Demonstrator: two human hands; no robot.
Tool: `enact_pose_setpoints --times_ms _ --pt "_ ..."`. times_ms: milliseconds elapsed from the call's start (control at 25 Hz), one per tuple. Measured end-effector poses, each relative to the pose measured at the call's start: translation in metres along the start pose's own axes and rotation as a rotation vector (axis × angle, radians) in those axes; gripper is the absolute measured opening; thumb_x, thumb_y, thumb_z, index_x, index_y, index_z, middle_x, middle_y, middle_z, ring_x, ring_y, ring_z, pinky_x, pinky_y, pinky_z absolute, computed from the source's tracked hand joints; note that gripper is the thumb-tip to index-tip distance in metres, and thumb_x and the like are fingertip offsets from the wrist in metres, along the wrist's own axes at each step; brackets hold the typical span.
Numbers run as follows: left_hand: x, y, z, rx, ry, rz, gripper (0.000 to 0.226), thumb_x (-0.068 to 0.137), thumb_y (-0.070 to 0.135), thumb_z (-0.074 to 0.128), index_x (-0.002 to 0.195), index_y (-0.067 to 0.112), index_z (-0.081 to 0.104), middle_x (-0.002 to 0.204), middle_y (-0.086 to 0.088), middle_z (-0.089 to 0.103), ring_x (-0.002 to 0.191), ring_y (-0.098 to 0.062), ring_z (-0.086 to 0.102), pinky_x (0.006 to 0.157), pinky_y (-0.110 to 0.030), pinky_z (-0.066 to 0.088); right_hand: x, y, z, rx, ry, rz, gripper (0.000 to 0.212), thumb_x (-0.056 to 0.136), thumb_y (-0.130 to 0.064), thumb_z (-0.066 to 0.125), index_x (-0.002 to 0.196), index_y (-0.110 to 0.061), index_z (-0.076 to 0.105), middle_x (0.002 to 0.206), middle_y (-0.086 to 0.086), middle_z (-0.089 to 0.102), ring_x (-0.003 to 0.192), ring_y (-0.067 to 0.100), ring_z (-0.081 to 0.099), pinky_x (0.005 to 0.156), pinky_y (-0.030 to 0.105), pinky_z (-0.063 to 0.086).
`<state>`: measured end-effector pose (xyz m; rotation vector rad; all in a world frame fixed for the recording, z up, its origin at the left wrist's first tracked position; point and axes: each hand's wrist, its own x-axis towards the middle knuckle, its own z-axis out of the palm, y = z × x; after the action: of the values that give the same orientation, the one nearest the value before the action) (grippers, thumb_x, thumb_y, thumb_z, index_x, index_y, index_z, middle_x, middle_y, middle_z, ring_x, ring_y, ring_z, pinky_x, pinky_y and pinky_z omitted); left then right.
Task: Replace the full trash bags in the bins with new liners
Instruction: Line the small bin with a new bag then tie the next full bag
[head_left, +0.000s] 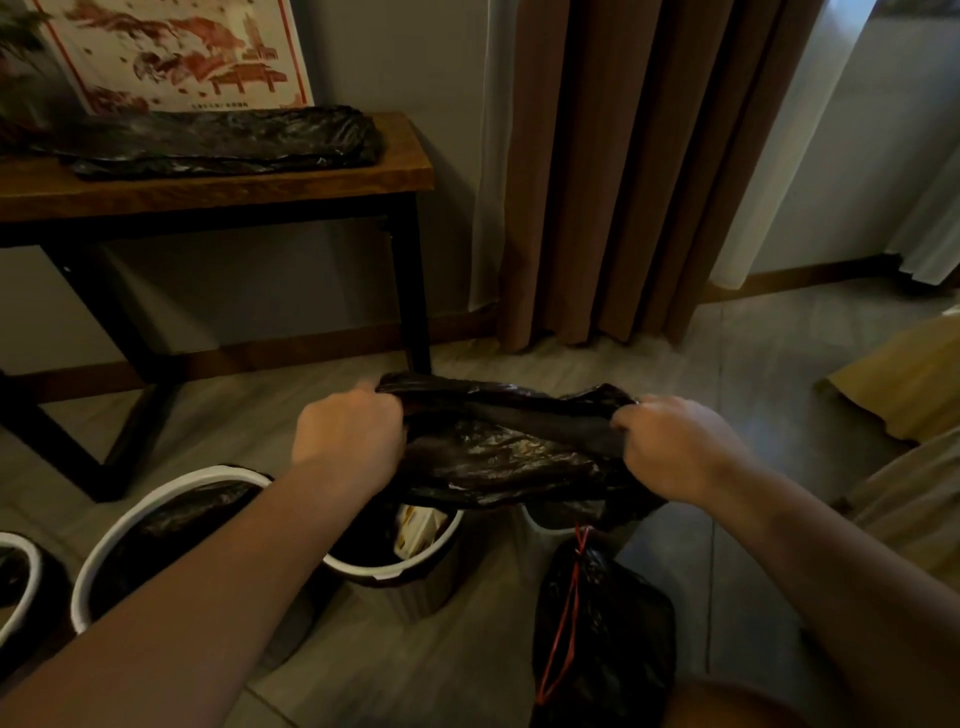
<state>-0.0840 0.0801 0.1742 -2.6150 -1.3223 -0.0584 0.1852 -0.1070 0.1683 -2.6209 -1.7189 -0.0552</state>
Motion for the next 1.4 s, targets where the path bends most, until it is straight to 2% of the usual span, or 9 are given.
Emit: enact_pose_setpoints --times_ms 160,400,560,800,880,1080,1200,1280,1400 --pt "-0.007 0.003 0.004 0.052 0.033 0.006 0.015 0.095 0.030 0.064 0.081 0.027 0.057 0.063 0.006 0.039 0.053 -0.016 0.036 0.049 -0.032 0.027 0.003 -0.005 0.010 -0.081 0.361 0.067 0.011 0.095 -0.034 0.065 0.088 -0.027 0.071 0.071 -0.005 0.060 0.052 0.017 0.050 0.047 0.021 0.021" --pt "-0.007 0.008 0.011 0.083 -0.036 0.055 0.015 0.093 0.015 0.067 0.105 0.025 0.066 0.095 0.001 0.059 0.089 -0.024 0.066 0.062 -0.035 0.041 0.003 0.003 0.007 -0.217 0.061 -0.075 0.026 0.091 -0.031 0.070 0.115 -0.040 0.064 0.124 0.000 0.045 0.064 0.014 0.051 0.055 0.028 0.048" --pt "-0.011 0.016 0.019 0.017 -0.121 0.053 0.021 0.094 0.011 0.064 0.112 0.020 0.067 0.114 -0.006 0.063 0.101 -0.030 0.069 0.067 -0.037 0.045 -0.005 0.004 0.008 -0.189 -0.015 -0.117 0.022 0.096 -0.027 0.059 0.114 -0.039 0.060 0.120 -0.003 0.051 0.068 0.015 0.054 0.058 0.030 0.051" --pt "-0.005 0.008 0.022 0.006 -0.137 -0.006 0.028 0.093 0.016 0.069 0.119 0.025 0.065 0.129 -0.006 0.044 0.084 -0.027 0.063 0.064 -0.038 0.044 -0.007 0.015 0.019 -0.166 -0.096 -0.242 0.032 0.093 -0.029 0.062 0.118 -0.048 0.068 0.137 -0.009 0.049 0.087 0.014 0.063 0.068 0.028 0.054" --pt "-0.002 0.005 0.020 0.016 -0.103 0.008 0.024 0.092 0.019 0.069 0.116 0.024 0.068 0.126 -0.003 0.054 0.092 -0.028 0.067 0.065 -0.039 0.043 -0.004 0.016 0.020 -0.225 -0.165 -0.130 0.029 0.094 -0.031 0.060 0.120 -0.042 0.070 0.118 -0.008 0.060 0.086 0.016 0.064 0.063 0.029 0.047" --pt "0.008 0.018 0.006 -0.132 0.153 -0.096 0.022 0.089 0.041 0.068 0.086 0.019 0.070 0.074 0.006 0.039 0.079 -0.032 0.065 0.062 -0.037 0.039 0.011 0.015 0.010 -0.030 0.270 0.186 0.034 0.099 -0.050 0.053 0.078 -0.025 0.064 0.063 -0.009 0.052 0.054 0.014 0.054 0.053 0.029 0.047" --pt "0.014 0.026 0.003 -0.239 0.312 -0.121 0.018 0.088 0.027 0.073 0.078 0.012 0.070 0.076 0.000 0.048 0.075 -0.035 0.065 0.059 -0.035 0.039 0.011 0.017 -0.001 -0.079 0.495 0.139 0.023 0.092 -0.044 0.066 0.078 -0.026 0.067 0.063 -0.010 0.047 0.058 0.015 0.049 0.054 0.028 0.041" --pt "0.016 0.026 0.002 -0.225 0.357 -0.048 0.004 0.084 0.011 0.073 0.087 0.010 0.076 0.085 -0.007 0.060 0.075 -0.036 0.066 0.058 -0.035 0.040 0.009 0.021 -0.005 -0.125 0.490 0.075 0.010 0.087 -0.034 0.072 0.082 -0.026 0.068 0.070 -0.005 0.056 0.072 0.018 0.048 0.063 0.032 0.037" --pt "0.016 0.025 0.009 -0.135 0.272 0.099 0.027 0.087 0.013 0.071 0.110 0.025 0.079 0.110 -0.006 0.064 0.087 -0.031 0.067 0.060 -0.036 0.045 0.002 0.026 -0.006 -0.164 0.390 -0.033 0.020 0.079 -0.035 0.079 0.080 -0.033 0.059 0.081 -0.001 0.064 0.086 0.025 0.052 0.073 0.039 0.039"
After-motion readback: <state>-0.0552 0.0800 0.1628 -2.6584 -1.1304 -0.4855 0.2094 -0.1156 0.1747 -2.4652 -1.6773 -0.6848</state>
